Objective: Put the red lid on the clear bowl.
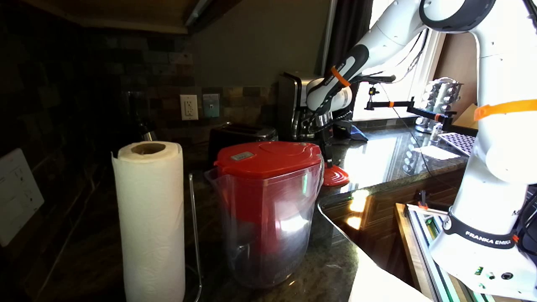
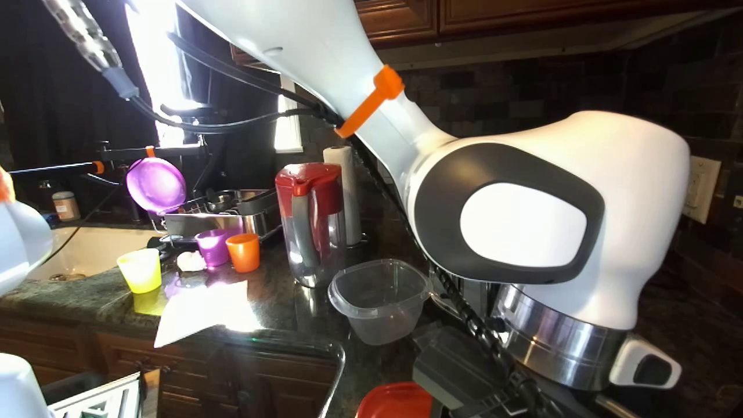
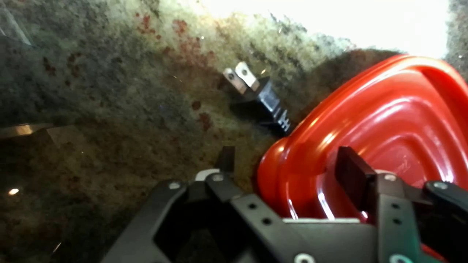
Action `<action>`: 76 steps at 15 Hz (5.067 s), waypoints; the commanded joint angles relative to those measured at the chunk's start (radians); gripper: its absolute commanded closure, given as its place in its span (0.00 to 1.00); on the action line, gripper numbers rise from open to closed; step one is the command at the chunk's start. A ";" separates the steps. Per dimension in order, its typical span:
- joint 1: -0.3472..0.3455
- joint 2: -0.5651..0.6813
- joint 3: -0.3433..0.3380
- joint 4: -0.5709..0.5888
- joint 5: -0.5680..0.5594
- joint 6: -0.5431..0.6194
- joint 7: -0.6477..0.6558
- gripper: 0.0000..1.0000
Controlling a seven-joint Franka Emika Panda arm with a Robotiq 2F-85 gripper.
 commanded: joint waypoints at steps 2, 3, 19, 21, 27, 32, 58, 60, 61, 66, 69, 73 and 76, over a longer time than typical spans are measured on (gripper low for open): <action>-0.019 0.012 0.013 0.013 0.023 -0.006 0.006 0.37; -0.019 0.012 0.013 0.013 0.023 -0.006 0.005 0.45; -0.021 -0.018 0.024 0.016 0.069 -0.033 0.000 0.94; -0.021 -0.026 0.026 0.016 0.084 -0.041 -0.001 0.94; -0.017 -0.061 0.031 0.011 0.119 -0.083 -0.009 0.94; -0.016 -0.079 0.029 0.028 0.149 -0.167 -0.031 0.94; 0.119 -0.213 0.086 0.063 0.255 -0.315 -0.080 0.94; 0.140 -0.207 0.102 0.085 0.246 -0.302 -0.034 0.94; 0.148 -0.202 0.110 0.094 0.240 -0.293 -0.016 0.94; 0.188 -0.169 0.145 0.135 0.187 -0.256 0.063 0.94; 0.204 -0.154 0.161 0.136 0.148 -0.228 0.090 0.94; 0.216 -0.147 0.175 0.124 0.094 -0.199 0.110 0.94; 0.217 -0.140 0.181 0.125 0.085 -0.197 0.111 0.94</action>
